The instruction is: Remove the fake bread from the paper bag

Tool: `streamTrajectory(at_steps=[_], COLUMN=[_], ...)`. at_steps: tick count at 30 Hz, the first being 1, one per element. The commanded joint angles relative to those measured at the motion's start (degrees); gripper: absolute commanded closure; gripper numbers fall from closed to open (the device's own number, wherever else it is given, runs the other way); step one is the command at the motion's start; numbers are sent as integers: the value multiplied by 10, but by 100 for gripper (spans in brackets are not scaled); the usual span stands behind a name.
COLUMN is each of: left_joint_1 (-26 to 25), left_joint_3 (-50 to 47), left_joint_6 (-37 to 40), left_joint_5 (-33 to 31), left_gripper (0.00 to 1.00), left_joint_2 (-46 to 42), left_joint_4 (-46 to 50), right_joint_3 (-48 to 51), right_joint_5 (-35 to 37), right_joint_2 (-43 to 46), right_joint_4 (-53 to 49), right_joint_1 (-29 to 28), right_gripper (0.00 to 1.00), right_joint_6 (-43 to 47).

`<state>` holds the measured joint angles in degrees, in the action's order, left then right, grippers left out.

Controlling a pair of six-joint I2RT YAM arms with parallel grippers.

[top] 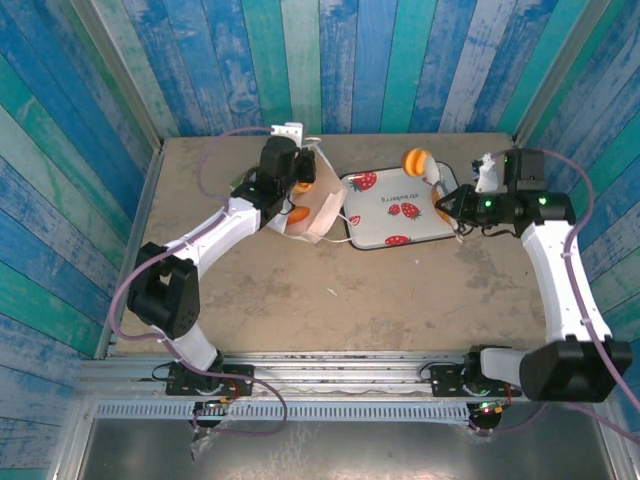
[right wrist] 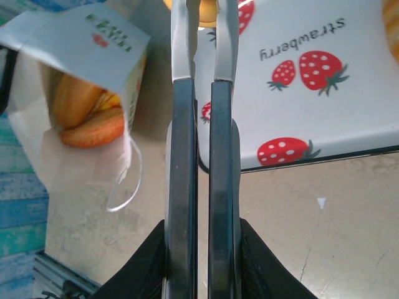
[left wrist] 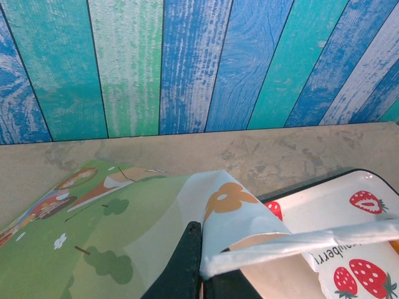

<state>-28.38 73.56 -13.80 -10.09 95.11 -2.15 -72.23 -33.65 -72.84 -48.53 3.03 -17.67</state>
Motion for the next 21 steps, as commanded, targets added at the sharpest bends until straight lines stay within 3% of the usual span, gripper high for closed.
streamTrajectory(at_steps=[1,3,9,21], left_joint_1=[-1,-1,0,-1], left_joint_3=[20,17,9,8], left_joint_6=[-8,-6,-4,-7], left_joint_5=[12,13,11,4], left_gripper=[100,99,100,100], left_joint_2=[21,19,13,11], left_joint_4=[-17,-16,-17,-15], right_joint_3=[-15,-31,-92,-169], right_joint_5=[-88,-123,-128,-130], right_joint_2=[-57,-102,-217,-345], right_joint_4=[14,14,10,-6], right_joint_1=[41,62,78,87], right_gripper=[74,74,76,72], right_joint_6=[43,58,68,63])
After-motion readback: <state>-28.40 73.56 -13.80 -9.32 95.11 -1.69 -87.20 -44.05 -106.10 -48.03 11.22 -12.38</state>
